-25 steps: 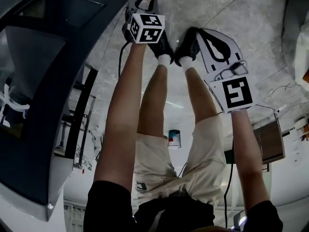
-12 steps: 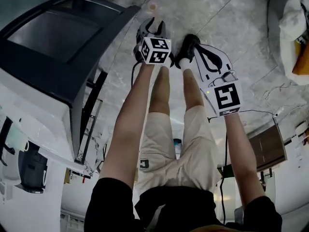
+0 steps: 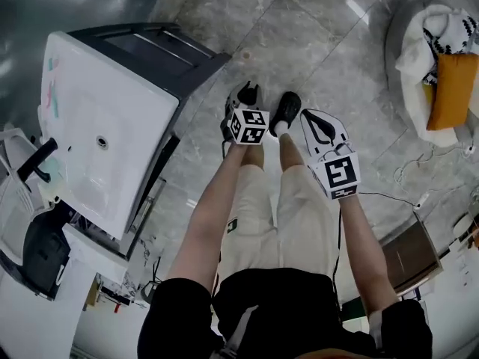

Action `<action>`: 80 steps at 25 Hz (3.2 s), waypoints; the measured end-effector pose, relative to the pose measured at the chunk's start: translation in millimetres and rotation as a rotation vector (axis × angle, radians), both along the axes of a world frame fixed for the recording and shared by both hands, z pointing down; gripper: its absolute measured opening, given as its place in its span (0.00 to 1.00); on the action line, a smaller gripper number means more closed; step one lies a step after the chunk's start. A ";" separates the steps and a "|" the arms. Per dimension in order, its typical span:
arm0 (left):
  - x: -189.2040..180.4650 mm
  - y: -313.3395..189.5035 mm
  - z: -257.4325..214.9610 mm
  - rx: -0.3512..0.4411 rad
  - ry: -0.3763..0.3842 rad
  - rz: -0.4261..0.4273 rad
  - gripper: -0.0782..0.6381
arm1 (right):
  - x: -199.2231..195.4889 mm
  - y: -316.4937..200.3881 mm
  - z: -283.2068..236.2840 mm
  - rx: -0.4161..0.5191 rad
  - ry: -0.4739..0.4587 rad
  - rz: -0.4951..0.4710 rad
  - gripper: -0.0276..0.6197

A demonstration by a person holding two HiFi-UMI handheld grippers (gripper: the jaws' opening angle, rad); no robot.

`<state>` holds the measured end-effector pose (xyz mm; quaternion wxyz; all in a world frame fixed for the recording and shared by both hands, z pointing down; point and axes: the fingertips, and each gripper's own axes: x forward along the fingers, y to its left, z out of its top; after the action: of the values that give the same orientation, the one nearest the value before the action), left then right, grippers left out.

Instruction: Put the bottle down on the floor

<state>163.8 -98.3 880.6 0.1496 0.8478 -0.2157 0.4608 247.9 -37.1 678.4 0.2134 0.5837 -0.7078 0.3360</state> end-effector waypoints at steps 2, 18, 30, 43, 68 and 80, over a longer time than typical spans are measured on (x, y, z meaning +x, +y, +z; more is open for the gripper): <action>-2.5 -1.0 -24.8 0.015 0.010 -0.013 0.25 | 0.8 3.2 -25.6 0.019 0.011 0.003 0.05; -8.0 10.3 -218.7 0.109 0.213 -0.124 0.16 | -1.5 19.2 -184.0 0.166 0.101 0.023 0.05; 10.8 31.0 -344.7 0.195 0.379 -0.102 0.14 | 4.2 40.5 -251.0 0.264 0.076 -0.012 0.05; -13.0 45.8 -457.6 0.292 0.534 -0.207 0.13 | -1.0 29.9 -291.7 0.348 0.041 -0.071 0.05; -349.9 99.5 -551.9 0.489 0.571 -0.609 0.13 | -328.5 14.1 -355.2 0.478 -0.056 -0.512 0.05; -471.2 138.5 -568.2 0.572 0.552 -0.748 0.13 | -457.6 40.4 -375.5 0.533 -0.111 -0.657 0.05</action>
<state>-307.4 40.1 312.4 0.1177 0.8095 -0.5722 0.0596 -209.8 3.3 303.0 0.1121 0.3430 -0.9286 0.0865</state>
